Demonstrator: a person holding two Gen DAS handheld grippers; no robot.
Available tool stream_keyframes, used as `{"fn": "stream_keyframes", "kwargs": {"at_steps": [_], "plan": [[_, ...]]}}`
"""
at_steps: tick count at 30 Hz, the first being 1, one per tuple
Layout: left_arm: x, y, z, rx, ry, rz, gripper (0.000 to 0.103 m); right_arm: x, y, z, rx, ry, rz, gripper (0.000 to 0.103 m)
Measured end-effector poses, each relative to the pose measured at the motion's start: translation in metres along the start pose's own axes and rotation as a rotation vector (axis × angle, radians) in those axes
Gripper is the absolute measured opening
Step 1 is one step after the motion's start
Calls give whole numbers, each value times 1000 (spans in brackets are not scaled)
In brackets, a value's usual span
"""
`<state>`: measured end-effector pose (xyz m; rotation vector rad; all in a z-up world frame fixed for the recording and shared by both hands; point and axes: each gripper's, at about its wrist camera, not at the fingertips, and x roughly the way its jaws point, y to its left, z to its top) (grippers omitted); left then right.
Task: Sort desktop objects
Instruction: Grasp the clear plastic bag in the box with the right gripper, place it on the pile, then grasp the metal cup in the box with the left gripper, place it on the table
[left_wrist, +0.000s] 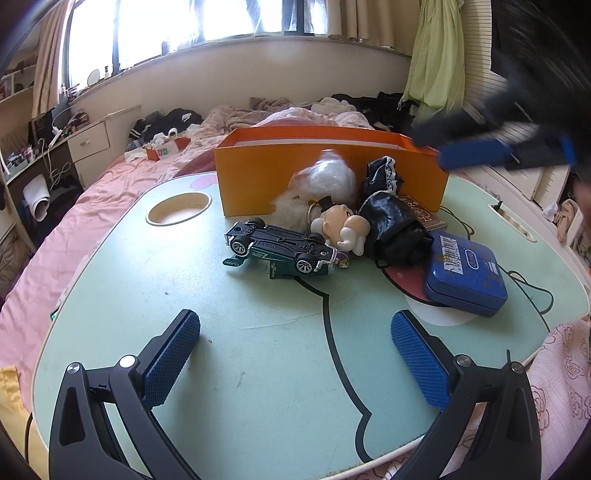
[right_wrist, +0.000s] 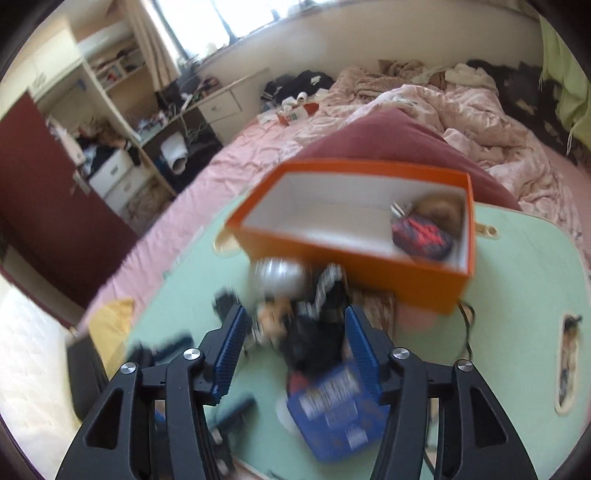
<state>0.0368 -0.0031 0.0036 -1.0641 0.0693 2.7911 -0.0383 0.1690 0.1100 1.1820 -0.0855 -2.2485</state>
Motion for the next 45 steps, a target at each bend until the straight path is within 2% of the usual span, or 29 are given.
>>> {"fn": "stream_keyframes", "kwargs": {"at_steps": [4,7,10,12,14,16,22,25,27,28,31,33,35,38,40,43,45], "plan": [[0,0,0,0,0,0,103,-4,2,-44,-48,19,-97,60],[0,0,0,1,2,1,103,-2,-6,-72,-26,41,-104,63],[1,0,0,0,3,2,103,7,-10,-85,-70,58,-170,66],[1,0,0,2,4,2,103,13,-2,-91,-146,46,-249,75],[2,1,0,1,6,2,103,20,-1,-93,-163,44,-233,93],[3,2,0,2,8,2,103,24,-5,-92,-157,48,-238,102],[5,0,11,4,74,-25,103,25,-5,-91,-157,49,-233,103],[-8,6,43,-37,32,-86,103,25,-5,-91,-157,49,-233,103],[-16,6,83,-44,3,-119,103,25,-5,-91,-157,49,-233,103],[-14,3,100,-32,18,-123,103,25,-5,-91,-157,49,-233,103],[18,-4,160,-19,132,-139,102,23,-4,-92,-156,46,-231,103],[54,-13,192,-7,212,-180,96,23,-3,-92,-156,42,-231,103],[102,-24,212,-16,348,-191,74,23,-3,-91,-156,41,-230,103],[159,-37,218,-40,502,-208,56,23,-4,-91,-156,35,-225,103],[184,-42,216,-79,554,-212,47,23,-3,-91,-156,34,-224,103],[202,-44,209,-128,590,-248,46,22,-4,-91,-156,32,-222,103],[209,-45,208,-151,594,-239,46,23,-3,-91,-157,30,-219,103]]}}
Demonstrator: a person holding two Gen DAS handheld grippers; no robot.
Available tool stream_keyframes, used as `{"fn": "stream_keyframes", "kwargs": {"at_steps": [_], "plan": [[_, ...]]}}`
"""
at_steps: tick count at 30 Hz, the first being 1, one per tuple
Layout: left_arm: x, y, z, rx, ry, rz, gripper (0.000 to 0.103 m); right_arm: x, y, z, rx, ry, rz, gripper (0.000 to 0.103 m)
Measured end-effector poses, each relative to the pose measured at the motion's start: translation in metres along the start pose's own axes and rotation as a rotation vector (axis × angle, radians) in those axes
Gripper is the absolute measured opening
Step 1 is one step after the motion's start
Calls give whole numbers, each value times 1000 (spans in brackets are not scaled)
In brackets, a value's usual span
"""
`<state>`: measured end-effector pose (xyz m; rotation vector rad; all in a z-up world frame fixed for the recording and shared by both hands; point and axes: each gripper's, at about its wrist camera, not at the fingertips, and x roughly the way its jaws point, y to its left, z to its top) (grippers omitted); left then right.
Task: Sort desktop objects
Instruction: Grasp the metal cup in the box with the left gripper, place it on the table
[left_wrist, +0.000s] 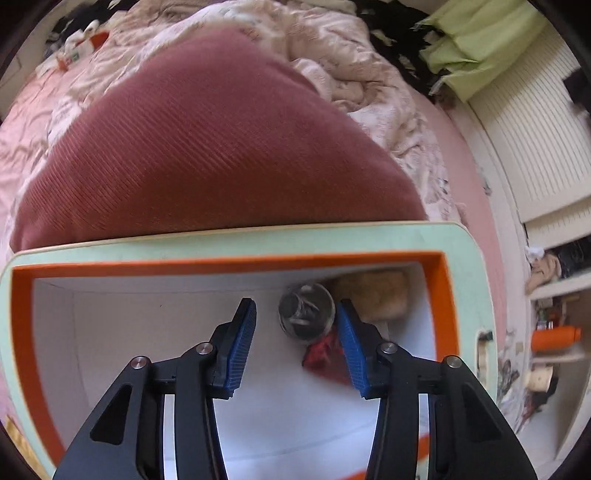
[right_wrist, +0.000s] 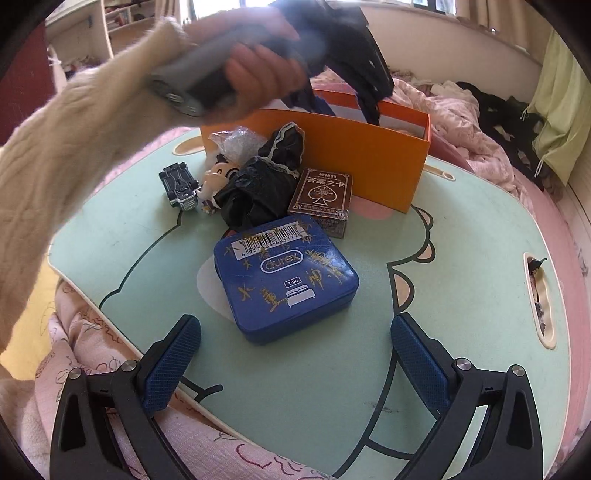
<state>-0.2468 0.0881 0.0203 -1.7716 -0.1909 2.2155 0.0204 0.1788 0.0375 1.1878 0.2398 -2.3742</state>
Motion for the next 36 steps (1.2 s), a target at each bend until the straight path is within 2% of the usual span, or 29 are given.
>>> {"fn": "stream_keyframes", "kwargs": {"at_steps": [3,5,8,11,14,17,20,24,25,26,28,29,31,33,34,36], "plan": [[7,3,0,-23,9,-14,45,1,2,1,0,-3,1,103],[4,2,1,-3,-4,28,33,0,1,0,1,-3,1,103],[-2,7,-4,13,-9,28,33,1,1,1,1,-4,0,103],[-28,14,-14,28,-88,-2,33,1,1,1,1,-4,0,103],[-72,14,-39,46,-209,-37,33,1,1,1,2,-4,1,103],[-117,16,-81,60,-335,-61,33,2,2,2,3,-4,0,103],[-137,29,-126,47,-378,-77,33,2,2,2,4,-3,-2,103],[-137,37,-156,53,-411,-81,34,2,1,1,4,-3,-4,103],[-131,33,-157,63,-419,-78,38,2,2,1,5,-3,-5,103],[-123,33,-158,78,-436,-71,51,2,2,1,5,-2,-7,103],[-119,35,-156,75,-473,-43,64,2,3,1,5,-3,-6,103],[-119,39,-158,61,-502,-29,64,2,2,1,5,-3,-7,103],[-124,49,-166,46,-525,-48,65,2,2,0,6,-3,-8,103],[-131,61,-183,16,-545,-64,74,3,2,0,7,-4,-9,103],[-132,63,-191,9,-554,-55,79,3,2,1,7,-4,-10,103],[-131,69,-215,10,-577,9,81,3,2,0,8,-4,-10,103]]}}
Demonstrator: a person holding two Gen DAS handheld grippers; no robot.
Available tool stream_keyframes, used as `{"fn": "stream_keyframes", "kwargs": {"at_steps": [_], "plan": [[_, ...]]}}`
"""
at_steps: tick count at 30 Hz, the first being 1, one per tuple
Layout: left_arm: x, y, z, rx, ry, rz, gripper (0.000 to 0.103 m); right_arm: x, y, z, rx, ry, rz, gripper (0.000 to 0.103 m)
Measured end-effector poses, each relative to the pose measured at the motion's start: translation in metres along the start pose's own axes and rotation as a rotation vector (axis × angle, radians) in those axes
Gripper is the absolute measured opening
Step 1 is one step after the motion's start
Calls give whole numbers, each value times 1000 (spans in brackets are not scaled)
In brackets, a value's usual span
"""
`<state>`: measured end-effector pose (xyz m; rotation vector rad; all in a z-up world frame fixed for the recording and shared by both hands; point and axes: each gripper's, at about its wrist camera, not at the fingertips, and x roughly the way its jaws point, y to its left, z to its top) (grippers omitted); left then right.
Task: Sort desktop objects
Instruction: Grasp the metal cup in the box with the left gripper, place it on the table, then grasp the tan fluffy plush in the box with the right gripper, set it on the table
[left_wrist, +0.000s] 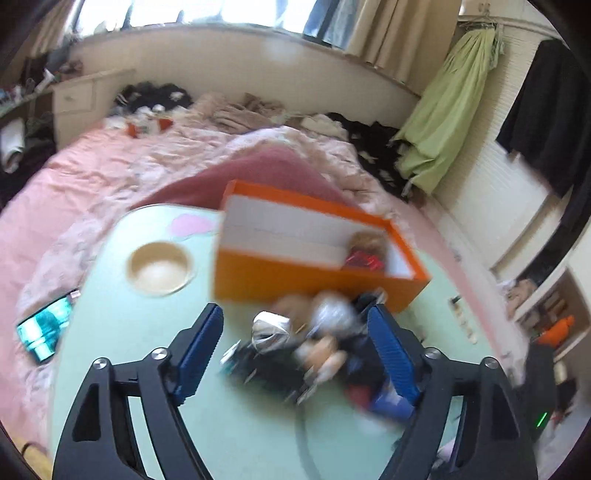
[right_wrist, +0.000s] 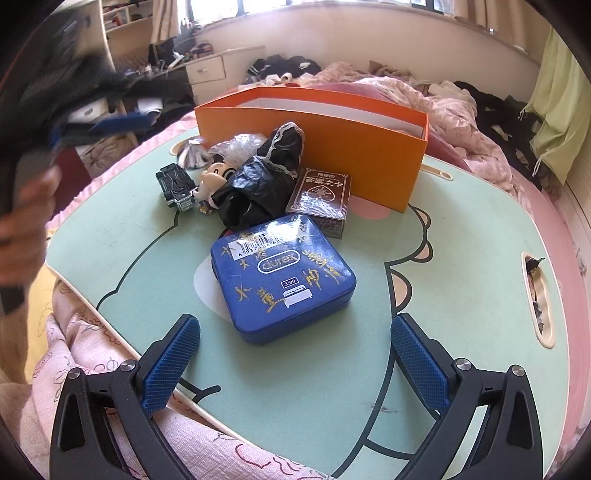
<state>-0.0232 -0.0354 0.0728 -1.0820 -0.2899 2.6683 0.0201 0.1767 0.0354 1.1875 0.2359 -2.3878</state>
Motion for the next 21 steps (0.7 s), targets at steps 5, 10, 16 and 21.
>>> {"fn": "stream_keyframes", "kwargs": {"at_steps": [5,10,16,21], "plan": [[-6,2,-55,79,9,138,81,0,-1,-1,0,1,-1,103],[17,-9,-76,125,43,159,85,-1,-2,-3,1,2,-3,103],[29,-27,-90,212,1,193,103,-2,-3,-6,4,0,-6,103],[29,-29,-94,211,-21,193,103,-2,-4,-6,4,1,-7,103]]}}
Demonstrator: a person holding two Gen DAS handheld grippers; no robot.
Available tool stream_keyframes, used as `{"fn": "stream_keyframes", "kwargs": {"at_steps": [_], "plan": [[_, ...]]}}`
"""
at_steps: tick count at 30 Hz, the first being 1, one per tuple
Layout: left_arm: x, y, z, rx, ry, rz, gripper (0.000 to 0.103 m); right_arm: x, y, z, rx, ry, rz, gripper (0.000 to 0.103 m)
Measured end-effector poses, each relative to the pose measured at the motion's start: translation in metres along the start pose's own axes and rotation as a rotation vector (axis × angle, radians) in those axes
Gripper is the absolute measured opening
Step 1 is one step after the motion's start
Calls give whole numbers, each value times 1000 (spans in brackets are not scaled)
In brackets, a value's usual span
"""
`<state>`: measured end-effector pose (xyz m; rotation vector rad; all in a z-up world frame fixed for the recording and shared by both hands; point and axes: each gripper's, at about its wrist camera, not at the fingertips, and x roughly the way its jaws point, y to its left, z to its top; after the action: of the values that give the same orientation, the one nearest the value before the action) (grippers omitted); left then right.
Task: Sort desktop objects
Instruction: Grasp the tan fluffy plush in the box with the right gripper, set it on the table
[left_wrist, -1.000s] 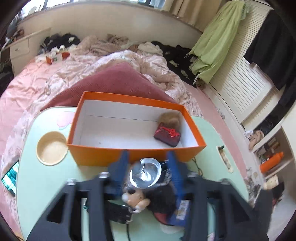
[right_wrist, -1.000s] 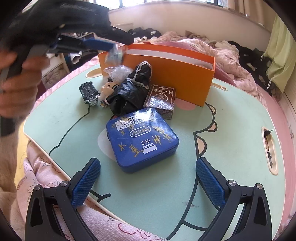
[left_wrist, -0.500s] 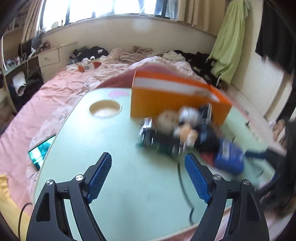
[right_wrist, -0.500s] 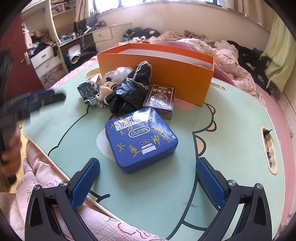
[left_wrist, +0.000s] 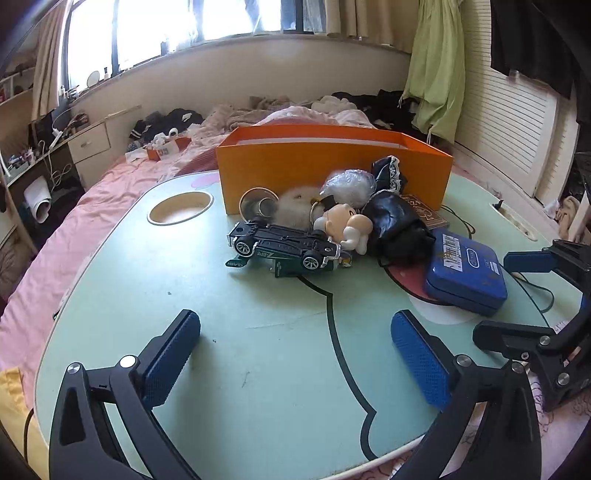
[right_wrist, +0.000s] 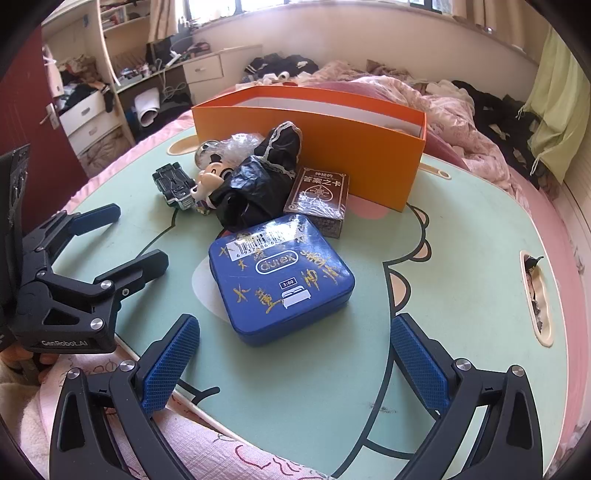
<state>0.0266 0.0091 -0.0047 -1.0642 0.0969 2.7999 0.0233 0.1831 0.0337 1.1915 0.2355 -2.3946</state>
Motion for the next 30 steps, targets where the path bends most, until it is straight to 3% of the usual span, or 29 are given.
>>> {"fn": "stream_keyframes", "kwargs": {"at_steps": [4,5,8,12,14,15,17,21,23,27,30], "plan": [[-1,0,0,0,-12,-1,103,0,-4,1,8,8,1,101],[-3,2,0,0,-14,-2,103,-1,-5,1,8,10,5,97],[-5,3,0,0,-18,-4,103,-17,-10,12,3,-50,24,91],[-5,4,2,-1,-22,-6,103,-40,-26,59,26,-148,38,84],[-5,3,2,-1,-23,-6,103,-43,-34,92,44,-166,27,71],[-5,3,2,-1,-23,-6,103,-39,-40,113,58,-144,2,67],[-5,3,2,-1,-23,-6,103,-18,-50,152,87,-66,-79,49],[-6,3,1,0,-28,-8,103,38,-69,202,132,116,-125,46],[-7,3,1,0,-31,-11,103,64,-76,216,125,182,-202,42],[-8,4,0,-1,-38,-17,103,96,-69,224,-27,254,-318,42],[-7,5,1,-2,-42,-20,103,116,-70,222,-69,337,-344,42]]}}
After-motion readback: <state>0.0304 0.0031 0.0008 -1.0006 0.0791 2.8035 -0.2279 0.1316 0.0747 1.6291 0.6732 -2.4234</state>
